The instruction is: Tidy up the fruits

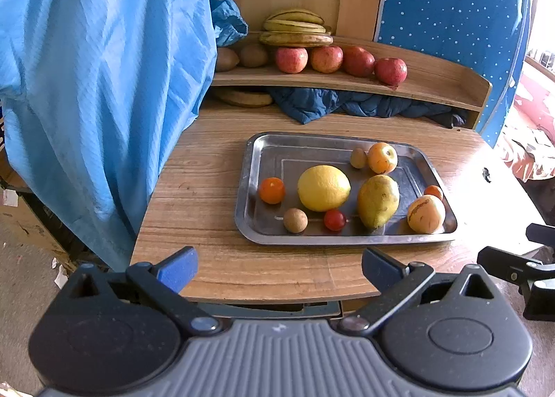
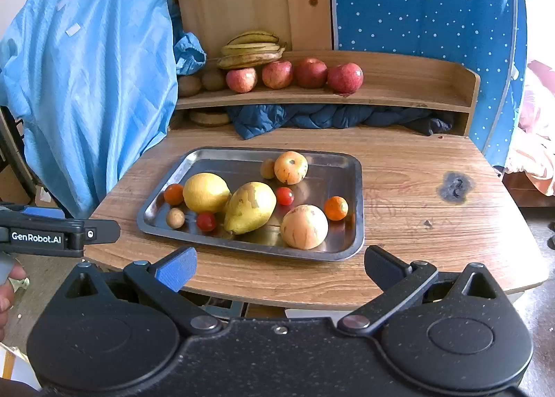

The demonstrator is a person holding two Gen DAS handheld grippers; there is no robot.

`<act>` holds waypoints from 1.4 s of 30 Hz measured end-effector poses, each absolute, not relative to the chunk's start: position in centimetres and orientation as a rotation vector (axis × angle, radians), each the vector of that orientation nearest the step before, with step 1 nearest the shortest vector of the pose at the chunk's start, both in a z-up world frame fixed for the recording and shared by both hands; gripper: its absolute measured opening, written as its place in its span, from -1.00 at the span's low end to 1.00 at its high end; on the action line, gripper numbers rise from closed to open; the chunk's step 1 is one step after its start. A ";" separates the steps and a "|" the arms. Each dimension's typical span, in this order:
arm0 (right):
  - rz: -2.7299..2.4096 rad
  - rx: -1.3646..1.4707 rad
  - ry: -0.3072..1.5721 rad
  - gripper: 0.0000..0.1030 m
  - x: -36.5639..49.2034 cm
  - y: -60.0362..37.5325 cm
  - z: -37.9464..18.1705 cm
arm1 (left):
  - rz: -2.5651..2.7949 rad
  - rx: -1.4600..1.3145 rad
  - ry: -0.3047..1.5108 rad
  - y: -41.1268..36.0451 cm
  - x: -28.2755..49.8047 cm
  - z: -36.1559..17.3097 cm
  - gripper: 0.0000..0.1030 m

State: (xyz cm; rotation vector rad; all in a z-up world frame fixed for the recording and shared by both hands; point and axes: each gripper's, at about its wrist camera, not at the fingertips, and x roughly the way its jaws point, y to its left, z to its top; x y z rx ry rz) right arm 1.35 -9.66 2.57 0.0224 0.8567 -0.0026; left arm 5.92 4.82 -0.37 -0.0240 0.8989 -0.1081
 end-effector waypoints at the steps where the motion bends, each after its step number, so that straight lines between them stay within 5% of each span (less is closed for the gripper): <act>1: -0.001 0.023 0.857 0.99 1.3 -9.7 2.6 | -0.106 -0.024 0.899 4.8 5.9 -0.4 0.99; 42: 0.007 0.026 0.858 0.99 1.6 -9.9 2.5 | -0.103 -0.021 0.904 4.7 6.0 -0.5 0.99</act>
